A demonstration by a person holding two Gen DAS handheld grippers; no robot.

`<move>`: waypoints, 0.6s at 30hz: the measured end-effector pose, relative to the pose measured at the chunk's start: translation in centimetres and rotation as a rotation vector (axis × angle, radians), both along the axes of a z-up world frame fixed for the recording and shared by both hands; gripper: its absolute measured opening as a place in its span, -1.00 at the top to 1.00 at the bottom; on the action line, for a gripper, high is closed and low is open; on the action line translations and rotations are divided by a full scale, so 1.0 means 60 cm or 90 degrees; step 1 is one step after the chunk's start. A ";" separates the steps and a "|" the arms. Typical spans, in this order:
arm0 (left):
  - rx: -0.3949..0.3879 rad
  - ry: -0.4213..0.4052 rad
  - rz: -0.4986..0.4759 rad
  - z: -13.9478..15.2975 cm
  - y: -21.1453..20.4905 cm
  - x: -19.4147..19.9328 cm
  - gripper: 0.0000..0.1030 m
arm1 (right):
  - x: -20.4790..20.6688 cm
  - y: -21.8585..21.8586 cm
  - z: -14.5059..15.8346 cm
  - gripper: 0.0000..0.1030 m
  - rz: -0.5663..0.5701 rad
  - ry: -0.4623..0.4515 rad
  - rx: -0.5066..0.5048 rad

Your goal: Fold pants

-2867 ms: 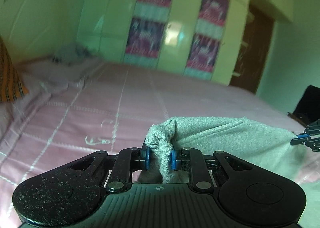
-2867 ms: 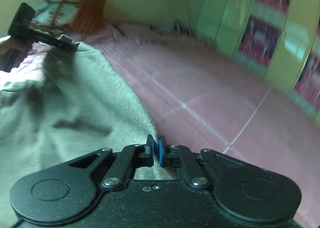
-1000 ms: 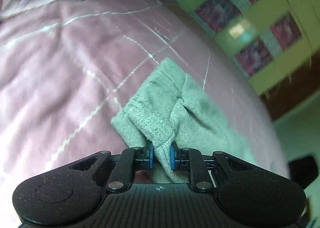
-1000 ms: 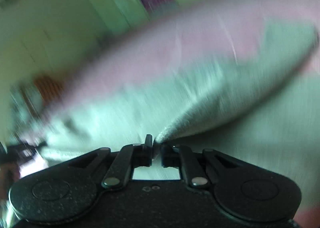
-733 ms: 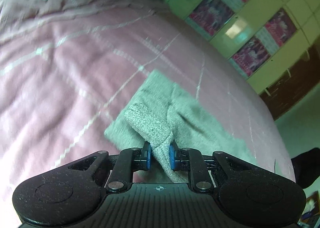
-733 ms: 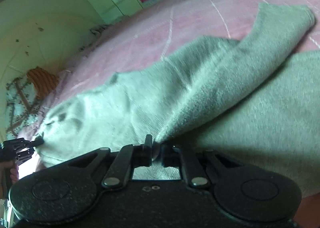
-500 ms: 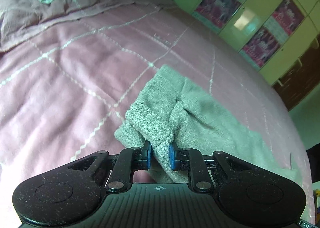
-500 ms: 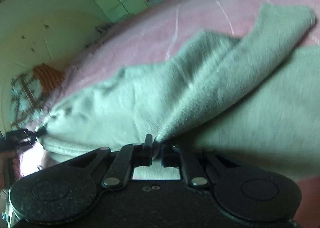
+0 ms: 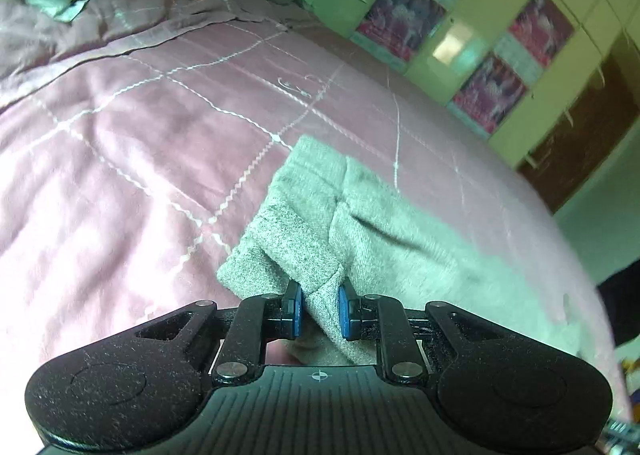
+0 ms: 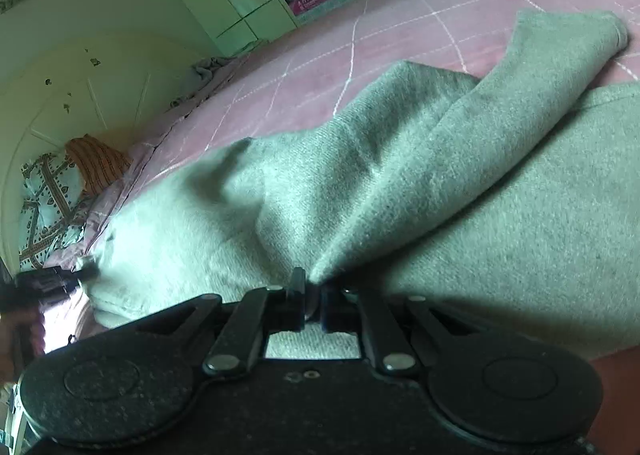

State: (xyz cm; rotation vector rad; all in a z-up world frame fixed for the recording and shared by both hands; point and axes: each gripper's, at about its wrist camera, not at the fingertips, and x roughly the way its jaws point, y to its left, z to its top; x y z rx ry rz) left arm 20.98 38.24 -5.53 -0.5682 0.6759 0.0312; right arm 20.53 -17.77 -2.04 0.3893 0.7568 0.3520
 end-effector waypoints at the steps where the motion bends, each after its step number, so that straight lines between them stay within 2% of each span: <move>1: 0.005 0.003 -0.004 0.003 0.000 0.001 0.65 | -0.001 0.001 0.001 0.86 0.002 -0.001 -0.004; 4: -0.003 -0.026 -0.004 0.022 -0.001 -0.006 0.65 | 0.003 0.002 0.001 0.87 0.010 0.000 -0.012; 6: 0.009 -0.003 -0.004 0.023 0.004 -0.004 0.65 | -0.002 -0.002 0.014 0.86 0.007 -0.012 -0.004; 9: -0.004 0.019 -0.001 0.010 0.007 0.001 0.65 | -0.010 0.000 0.015 0.86 0.009 -0.016 -0.004; 11: 0.000 0.007 0.001 0.018 0.002 -0.003 0.65 | -0.006 -0.001 0.005 0.86 0.006 0.002 0.002; 14: -0.016 -0.010 0.004 0.021 0.005 -0.010 0.65 | -0.015 -0.002 0.021 0.86 0.007 -0.022 0.008; 17: 0.011 0.047 -0.004 0.000 0.001 0.000 0.65 | -0.014 -0.002 0.016 0.86 0.015 -0.019 0.004; 18: 0.016 0.049 -0.003 0.002 -0.002 0.001 0.65 | -0.012 -0.003 0.005 0.87 0.018 -0.007 0.002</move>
